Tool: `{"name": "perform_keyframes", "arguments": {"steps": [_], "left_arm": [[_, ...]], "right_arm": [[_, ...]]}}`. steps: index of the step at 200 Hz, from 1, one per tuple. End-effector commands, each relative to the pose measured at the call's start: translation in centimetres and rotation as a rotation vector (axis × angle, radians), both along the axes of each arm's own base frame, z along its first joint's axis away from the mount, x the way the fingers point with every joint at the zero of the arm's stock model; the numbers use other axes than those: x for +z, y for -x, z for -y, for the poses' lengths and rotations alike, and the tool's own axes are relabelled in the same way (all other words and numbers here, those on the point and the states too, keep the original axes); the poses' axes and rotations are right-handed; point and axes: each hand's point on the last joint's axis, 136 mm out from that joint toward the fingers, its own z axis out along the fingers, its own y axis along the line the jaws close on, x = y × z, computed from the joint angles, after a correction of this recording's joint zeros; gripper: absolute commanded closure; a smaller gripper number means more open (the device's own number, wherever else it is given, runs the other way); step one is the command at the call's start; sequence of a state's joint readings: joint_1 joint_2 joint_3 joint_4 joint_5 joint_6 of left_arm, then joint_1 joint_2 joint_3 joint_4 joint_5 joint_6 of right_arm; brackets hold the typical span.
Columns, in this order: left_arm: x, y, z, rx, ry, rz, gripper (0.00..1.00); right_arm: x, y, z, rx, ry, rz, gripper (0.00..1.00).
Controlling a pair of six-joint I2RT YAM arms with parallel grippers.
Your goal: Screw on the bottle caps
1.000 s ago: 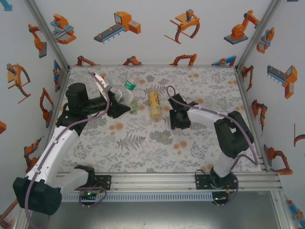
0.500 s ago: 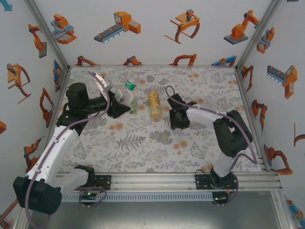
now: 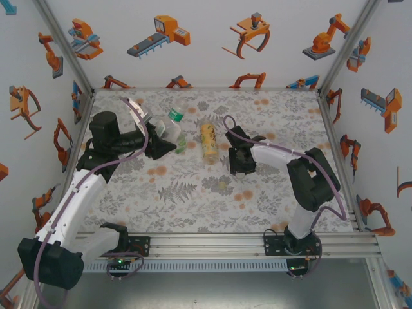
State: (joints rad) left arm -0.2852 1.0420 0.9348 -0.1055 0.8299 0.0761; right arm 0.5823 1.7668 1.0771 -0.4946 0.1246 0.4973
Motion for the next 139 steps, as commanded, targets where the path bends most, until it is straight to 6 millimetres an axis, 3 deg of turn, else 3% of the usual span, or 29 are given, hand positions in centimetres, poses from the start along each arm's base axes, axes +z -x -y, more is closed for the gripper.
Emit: {"name": "perform_keyframes", "arguments": {"steps": [1, 139], "left_arm": [[1.59, -0.19, -0.06, -0.004, 0.007, 0.05, 0.98], [1.55, -0.24, -0.02, -0.006, 0.009, 0.047, 0.98]], "right_arm": [[-3.06, 3.67, 1.73, 0.014, 0.106, -0.158, 0.51], [-3.09, 3.83, 1.72, -0.004, 0.1, -0.168, 0.58]]}}
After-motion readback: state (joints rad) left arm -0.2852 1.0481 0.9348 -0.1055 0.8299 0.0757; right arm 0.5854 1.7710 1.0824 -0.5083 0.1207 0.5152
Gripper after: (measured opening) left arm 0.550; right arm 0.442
